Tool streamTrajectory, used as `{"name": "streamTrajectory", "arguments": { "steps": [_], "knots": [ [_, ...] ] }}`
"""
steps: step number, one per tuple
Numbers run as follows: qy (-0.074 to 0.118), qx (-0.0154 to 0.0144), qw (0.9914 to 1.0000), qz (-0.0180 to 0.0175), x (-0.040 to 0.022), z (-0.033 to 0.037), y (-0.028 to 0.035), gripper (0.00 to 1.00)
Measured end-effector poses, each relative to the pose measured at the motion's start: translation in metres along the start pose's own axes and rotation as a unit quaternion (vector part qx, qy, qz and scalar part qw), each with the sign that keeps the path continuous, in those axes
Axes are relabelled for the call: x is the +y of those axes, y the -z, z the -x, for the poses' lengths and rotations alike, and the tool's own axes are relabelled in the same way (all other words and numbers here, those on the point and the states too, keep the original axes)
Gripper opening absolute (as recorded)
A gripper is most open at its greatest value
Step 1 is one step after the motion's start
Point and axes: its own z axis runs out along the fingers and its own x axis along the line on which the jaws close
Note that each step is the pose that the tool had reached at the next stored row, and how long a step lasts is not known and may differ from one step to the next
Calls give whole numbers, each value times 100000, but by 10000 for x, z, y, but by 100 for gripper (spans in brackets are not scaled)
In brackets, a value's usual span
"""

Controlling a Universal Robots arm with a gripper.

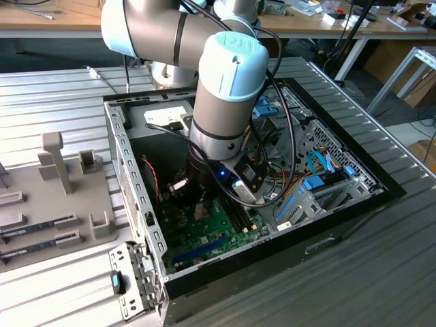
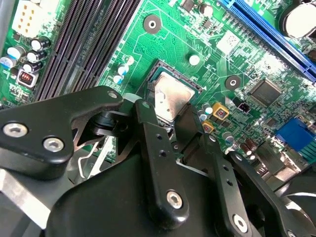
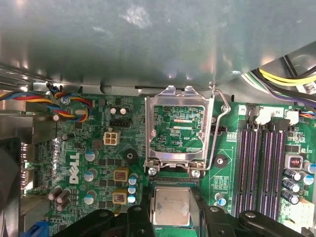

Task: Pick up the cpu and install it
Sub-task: 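Place the cpu into insertion slot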

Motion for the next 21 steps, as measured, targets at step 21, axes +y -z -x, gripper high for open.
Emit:
{"name": "streamTrajectory", "arguments": {
  "steps": [21],
  "knots": [
    [-494,197,99999,13,0,3,-8,55]
  ]
}}
